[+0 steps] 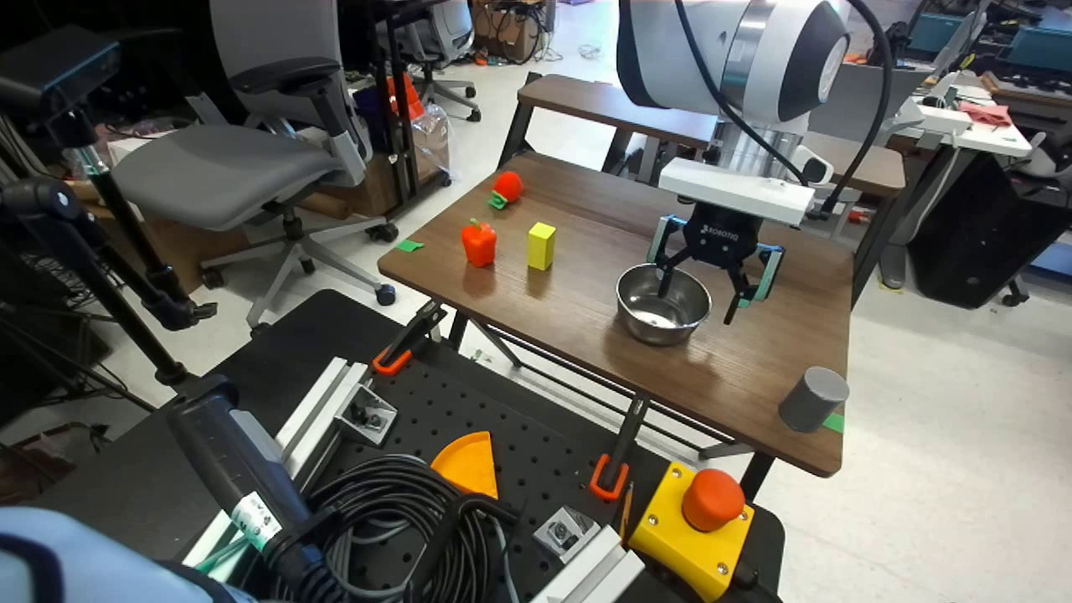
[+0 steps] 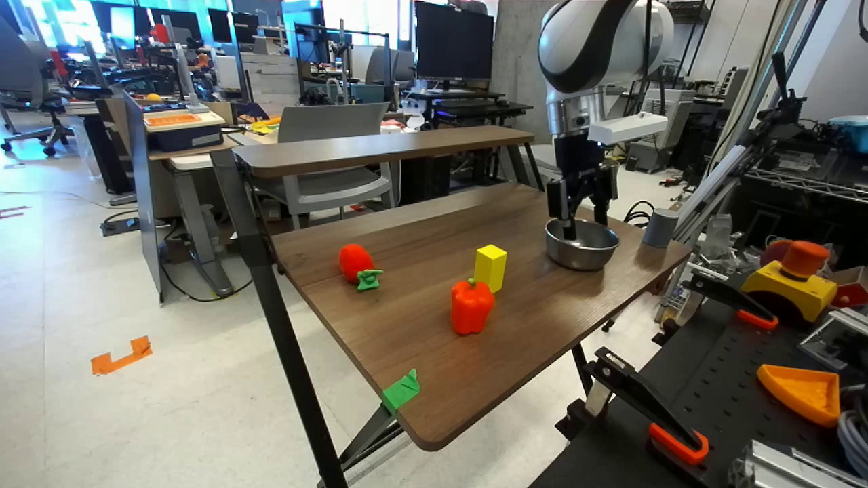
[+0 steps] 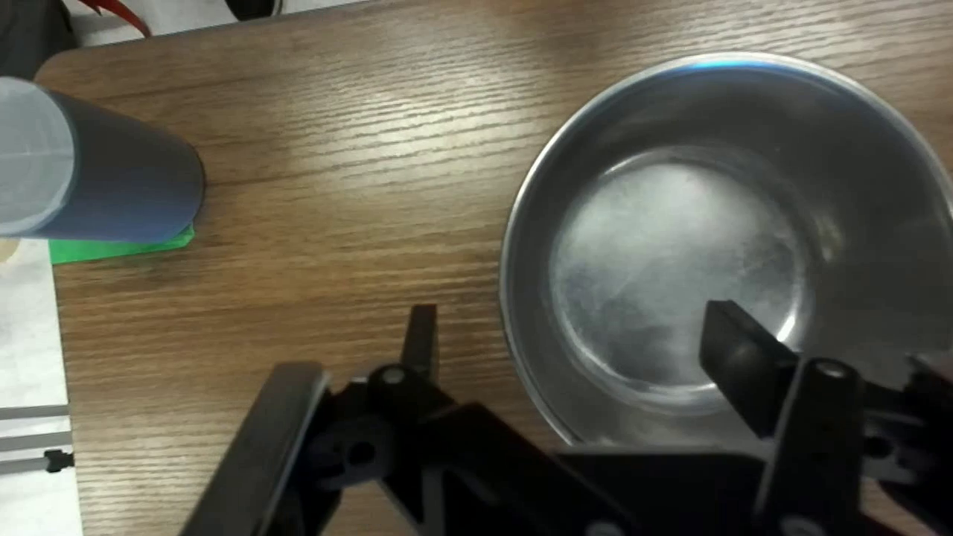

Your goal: Move the silver bowl backwards

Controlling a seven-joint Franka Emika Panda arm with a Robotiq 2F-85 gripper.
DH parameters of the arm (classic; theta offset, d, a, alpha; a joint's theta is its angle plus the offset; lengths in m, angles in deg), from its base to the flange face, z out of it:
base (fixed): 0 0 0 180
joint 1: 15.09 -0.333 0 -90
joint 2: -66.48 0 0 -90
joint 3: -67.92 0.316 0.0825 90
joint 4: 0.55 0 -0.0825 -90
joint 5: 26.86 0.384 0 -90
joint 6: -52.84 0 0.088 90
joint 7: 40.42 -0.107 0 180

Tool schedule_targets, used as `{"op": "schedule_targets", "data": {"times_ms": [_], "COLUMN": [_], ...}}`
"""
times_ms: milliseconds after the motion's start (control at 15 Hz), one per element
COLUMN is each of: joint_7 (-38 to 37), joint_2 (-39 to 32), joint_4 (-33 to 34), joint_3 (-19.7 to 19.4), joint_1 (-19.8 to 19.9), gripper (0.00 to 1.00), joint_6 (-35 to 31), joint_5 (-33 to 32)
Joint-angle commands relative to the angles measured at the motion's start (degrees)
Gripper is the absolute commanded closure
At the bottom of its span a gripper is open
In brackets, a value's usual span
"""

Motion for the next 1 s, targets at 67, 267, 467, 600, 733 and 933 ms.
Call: {"op": "schedule_targets", "data": {"times_ms": [67, 267, 467, 600, 733, 933], "joint_7": [-1.2, -1.28, -0.82, -0.55, -0.35, 0.25], "joint_2": [-2.42, -2.72, -1.91, -1.48, -0.73, 1.49], "joint_4": [3.81, 4.84, 5.22, 5.43, 6.02, 6.67], "joint_3": [0.42, 0.44, 0.74, 0.85, 0.98, 1.42], "joint_1": [0.08, 0.3, 0.86, 1.14, 1.46, 2.16], "gripper": [0.51, 0.73, 0.95, 1.0, 0.97, 0.99], "joint_6": [4.62, 6.21, 7.19, 7.72, 8.52, 7.84], "joint_5": [-1.27, -1.09, -0.45, -0.25, 0.18, 1.16]}}
